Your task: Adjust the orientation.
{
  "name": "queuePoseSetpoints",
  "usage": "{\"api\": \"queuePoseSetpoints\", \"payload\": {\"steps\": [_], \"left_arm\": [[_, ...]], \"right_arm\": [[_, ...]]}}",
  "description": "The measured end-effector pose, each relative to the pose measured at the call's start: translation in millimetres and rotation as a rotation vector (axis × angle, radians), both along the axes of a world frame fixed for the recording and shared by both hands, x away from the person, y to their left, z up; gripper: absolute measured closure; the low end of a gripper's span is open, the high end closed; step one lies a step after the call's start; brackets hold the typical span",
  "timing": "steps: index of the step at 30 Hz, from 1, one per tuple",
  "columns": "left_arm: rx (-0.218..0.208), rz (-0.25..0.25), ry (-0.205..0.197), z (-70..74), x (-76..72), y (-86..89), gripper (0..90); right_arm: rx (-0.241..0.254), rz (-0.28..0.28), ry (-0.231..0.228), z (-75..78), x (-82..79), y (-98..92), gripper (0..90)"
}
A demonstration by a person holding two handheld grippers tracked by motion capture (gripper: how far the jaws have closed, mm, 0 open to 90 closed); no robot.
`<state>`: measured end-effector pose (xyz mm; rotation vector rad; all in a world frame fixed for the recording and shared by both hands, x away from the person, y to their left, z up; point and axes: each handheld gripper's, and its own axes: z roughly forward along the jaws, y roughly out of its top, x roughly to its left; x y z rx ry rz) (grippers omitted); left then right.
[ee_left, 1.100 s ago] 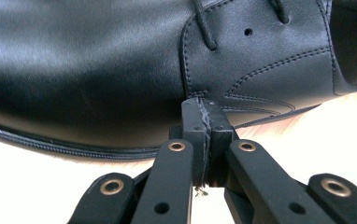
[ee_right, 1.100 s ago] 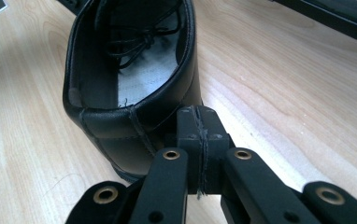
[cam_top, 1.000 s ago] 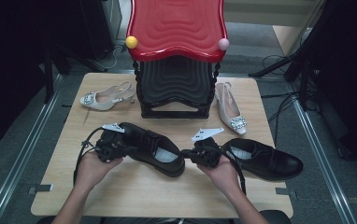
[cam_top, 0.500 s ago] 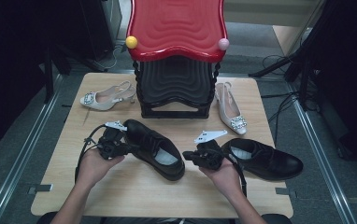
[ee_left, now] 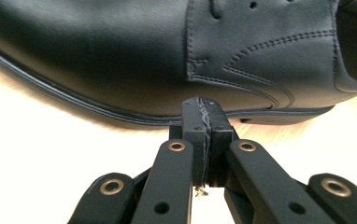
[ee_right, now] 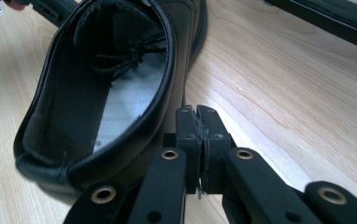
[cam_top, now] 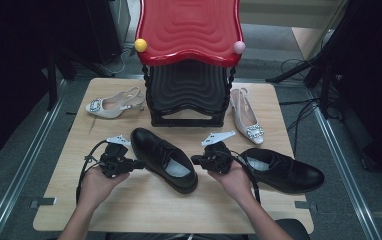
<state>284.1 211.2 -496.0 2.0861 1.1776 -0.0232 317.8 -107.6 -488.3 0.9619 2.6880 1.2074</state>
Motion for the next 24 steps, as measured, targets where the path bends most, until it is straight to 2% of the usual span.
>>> {"api": "queuePoseSetpoints", "payload": {"steps": [3,5,10,14,18,24], "left_arm": [[-0.007,-0.006,0.001,-1.9,-0.7,-2.1,90.0],[0.003,-0.013,0.006,-5.9,-1.0,-6.6,90.0],[-0.001,-0.017,0.011,-8.0,0.9,-9.2,89.9],[0.0,-0.026,0.019,-9.1,2.5,-9.9,90.0],[0.003,-0.047,0.025,-9.5,3.3,-10.7,89.9],[0.004,-0.056,0.028,-9.4,5.7,-12.0,90.0]], "right_arm": [[-0.007,0.013,0.005,-1.2,2.4,5.3,88.8],[-0.014,0.016,0.008,-2.0,3.5,8.2,89.5],[0.004,0.034,0.042,-2.8,3.4,7.5,89.9],[-0.019,0.046,0.019,-1.6,-4.5,10.4,90.0],[-0.009,0.055,0.038,-2.1,-9.7,11.2,90.0],[-0.02,0.059,0.041,-1.0,-17.3,12.3,90.0]]}}
